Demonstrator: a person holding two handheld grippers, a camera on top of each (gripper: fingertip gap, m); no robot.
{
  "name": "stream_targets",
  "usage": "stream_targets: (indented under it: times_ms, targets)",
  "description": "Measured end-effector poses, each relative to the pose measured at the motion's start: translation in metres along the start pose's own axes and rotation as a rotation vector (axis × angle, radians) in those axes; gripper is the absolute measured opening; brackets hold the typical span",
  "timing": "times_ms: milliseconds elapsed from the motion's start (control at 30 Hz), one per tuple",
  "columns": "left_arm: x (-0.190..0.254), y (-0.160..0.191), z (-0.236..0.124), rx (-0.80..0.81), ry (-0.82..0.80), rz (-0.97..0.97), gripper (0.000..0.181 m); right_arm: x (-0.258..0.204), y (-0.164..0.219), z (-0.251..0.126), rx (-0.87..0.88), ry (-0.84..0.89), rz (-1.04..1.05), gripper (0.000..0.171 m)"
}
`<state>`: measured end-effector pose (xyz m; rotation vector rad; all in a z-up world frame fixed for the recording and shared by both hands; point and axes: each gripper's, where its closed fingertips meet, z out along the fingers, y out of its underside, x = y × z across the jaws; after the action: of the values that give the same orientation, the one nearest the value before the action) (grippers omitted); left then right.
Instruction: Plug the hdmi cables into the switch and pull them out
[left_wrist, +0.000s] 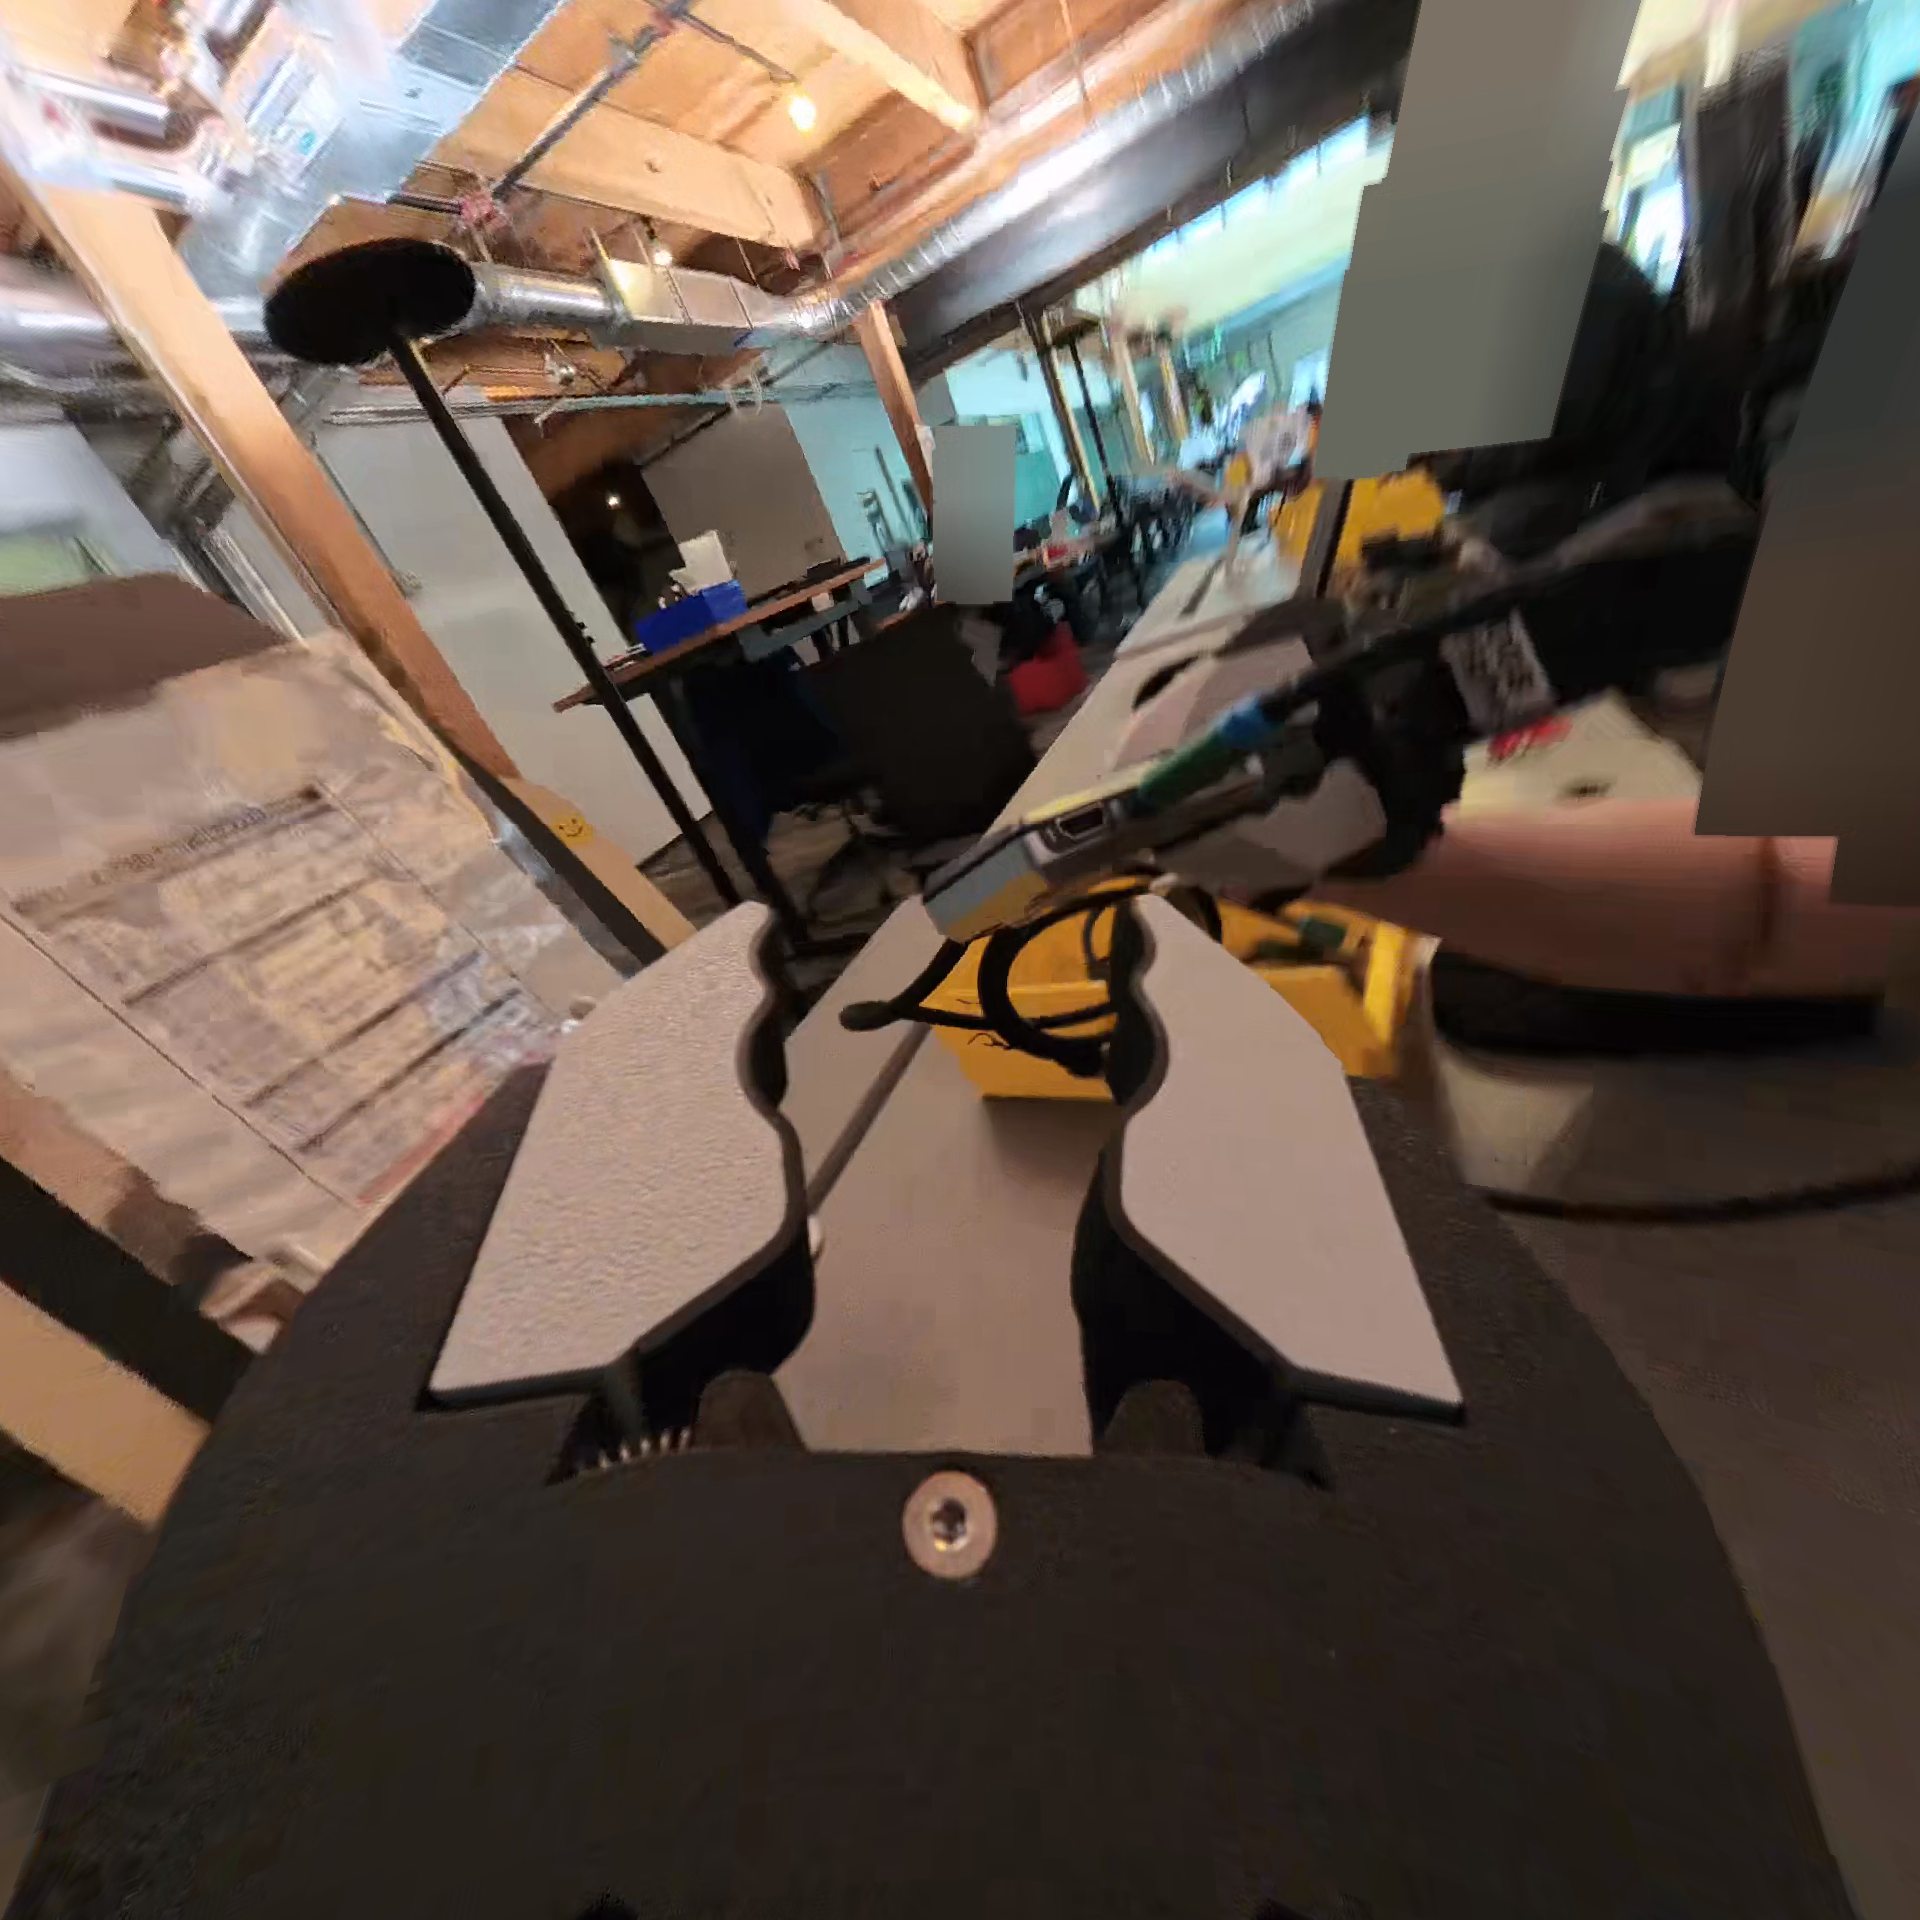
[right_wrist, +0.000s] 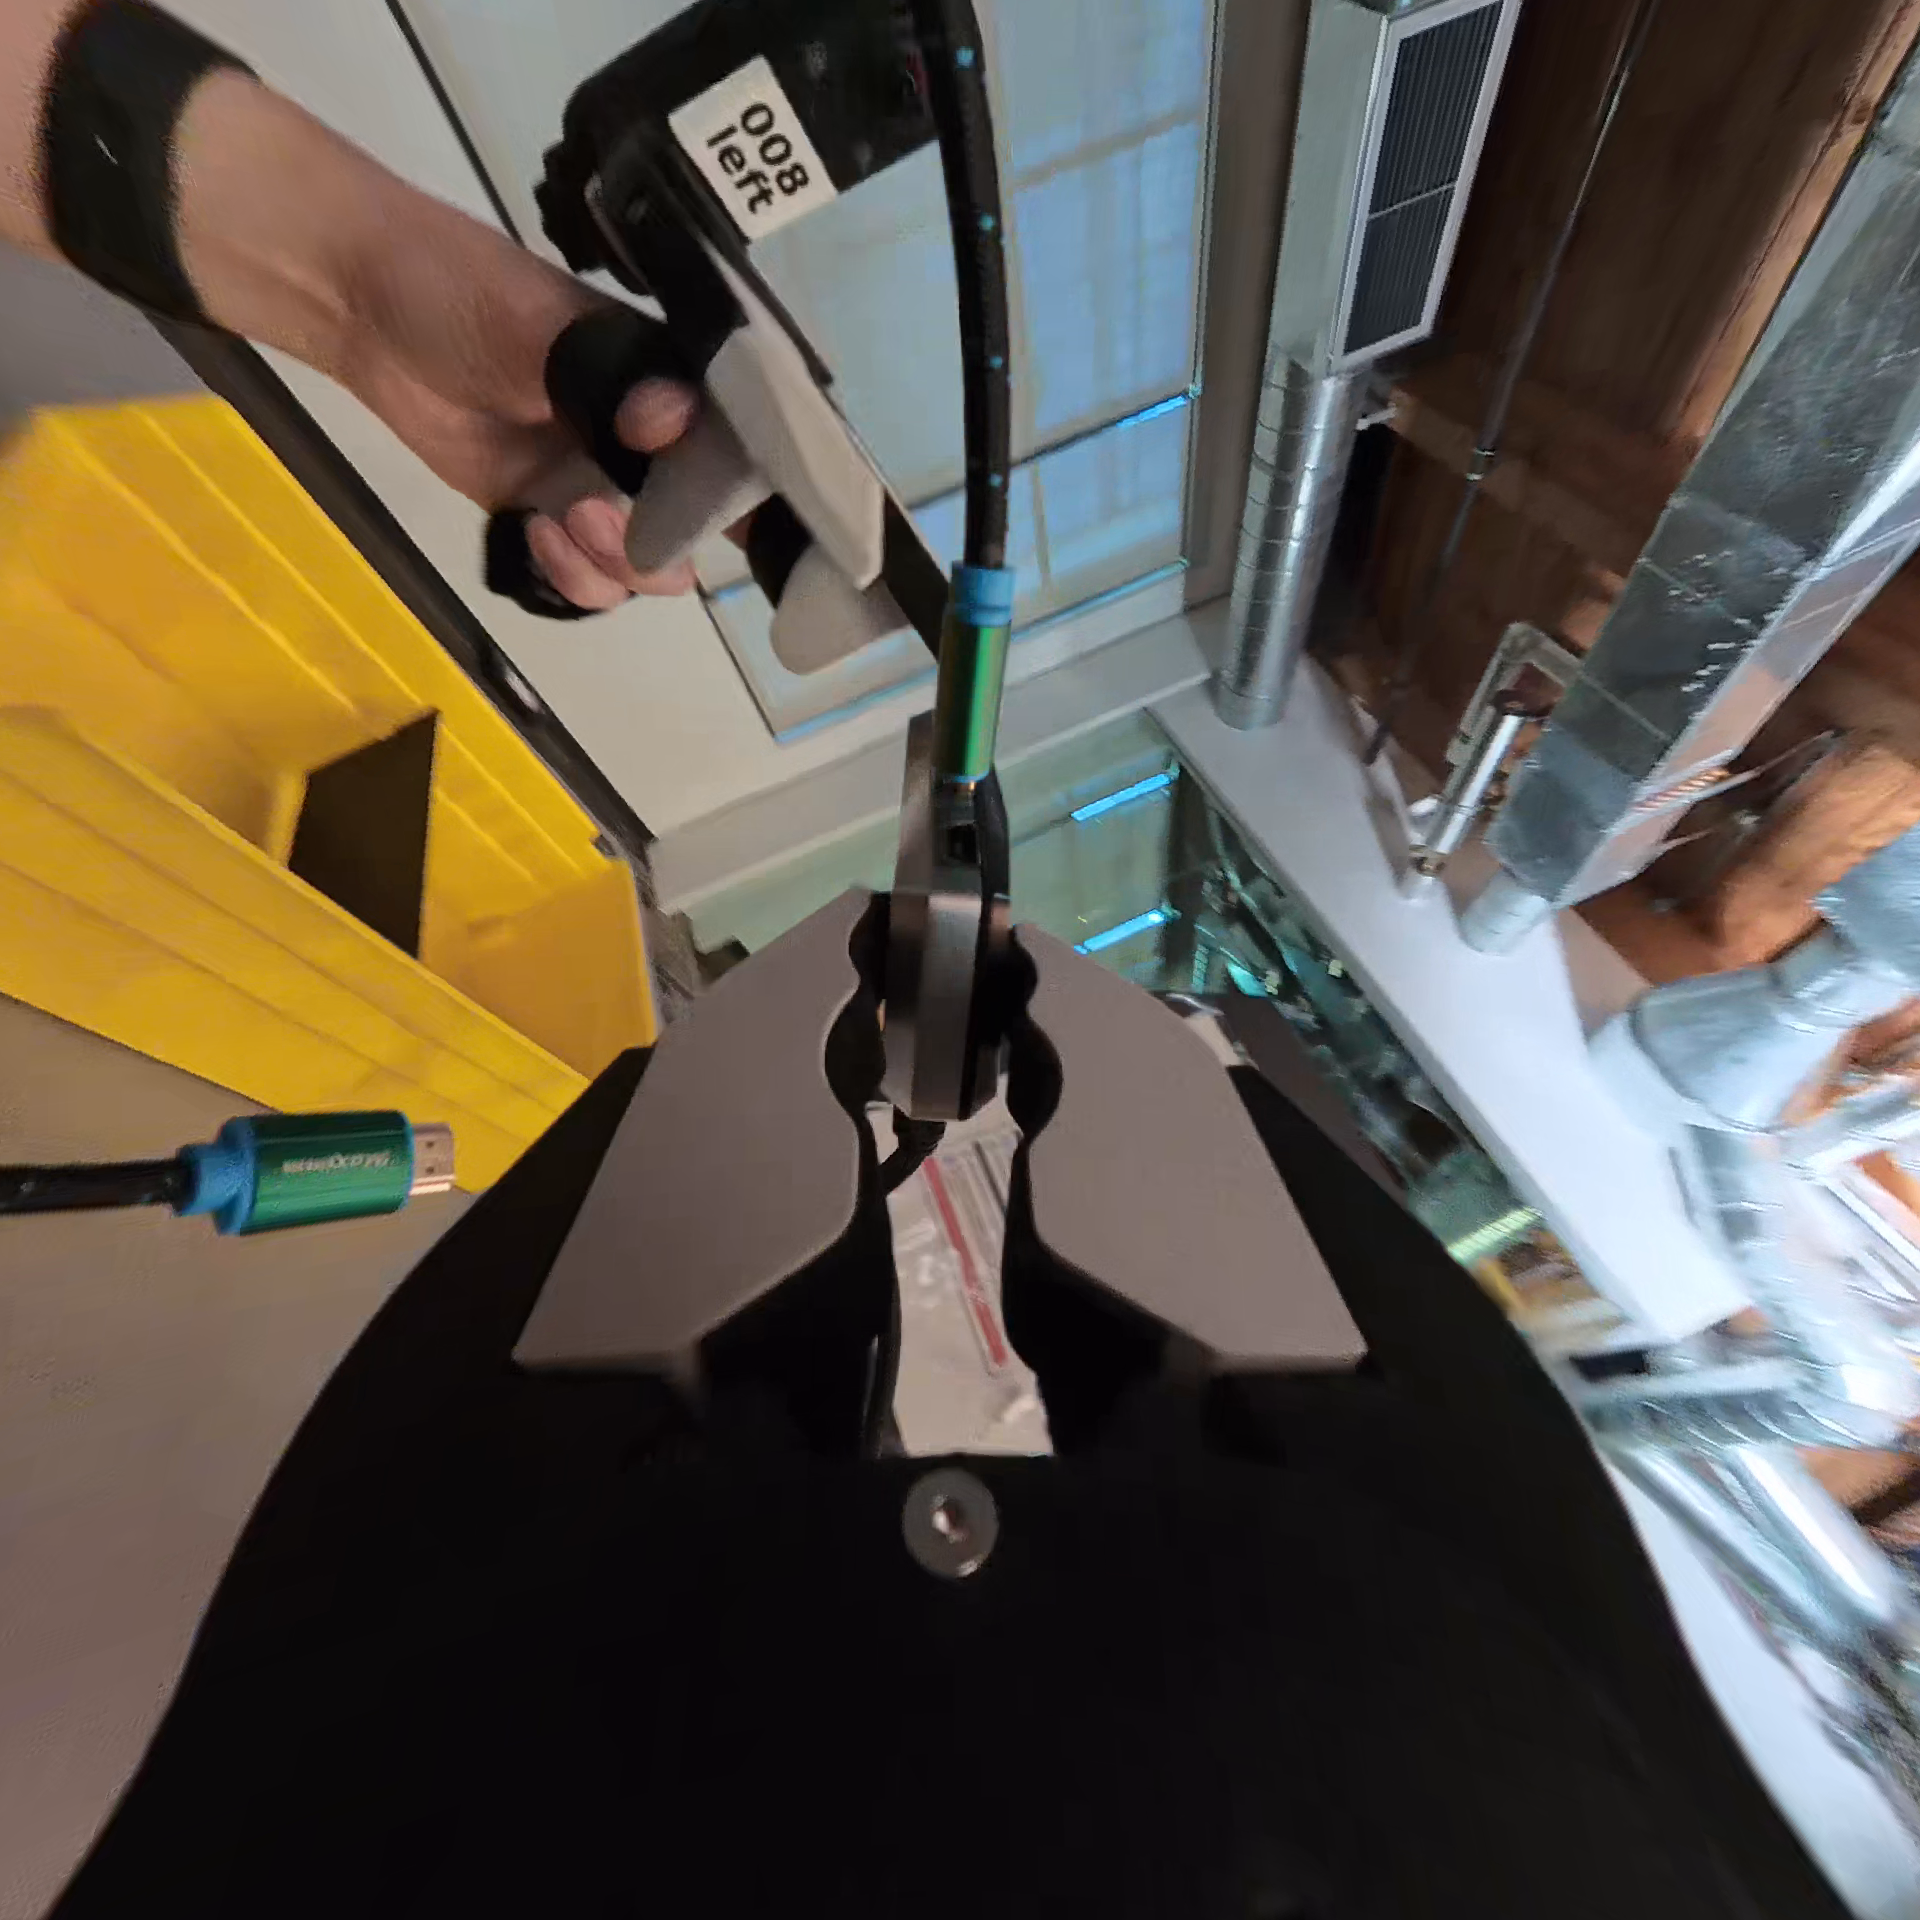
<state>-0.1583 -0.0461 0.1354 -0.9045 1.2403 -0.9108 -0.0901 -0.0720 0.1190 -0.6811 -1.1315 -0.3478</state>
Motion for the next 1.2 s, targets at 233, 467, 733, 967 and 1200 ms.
stream_targets:
  times_ms: [233, 467, 733, 967, 1200]
  targets:
    - [0.032, 0.03, 0.024, -0.156, -0.046, 0.474, 0.038, -0.017, -0.011, -0.005, 0.211, -0.167, 0.245, 0.019]
    - [0.052, 0.045, 0.034, -0.213, 0.019, 0.569, 0.04, -0.027, -0.028, -0.015, 0.362, -0.319, 0.384, 0.019]
    - [0.089, 0.052, 0.035, -0.198, 0.218, 0.567, 0.023, -0.048, -0.039, -0.018, 0.423, -0.446, 0.362, 0.018]
    - [0.09, 0.057, 0.041, -0.204, 0.19, 0.621, 0.025, -0.052, -0.036, -0.018, 0.438, -0.456, 0.381, 0.019]
    - [0.077, 0.063, 0.044, -0.265, 0.115, 0.683, 0.023, -0.052, -0.025, -0.011, 0.387, -0.408, 0.382, 0.024]
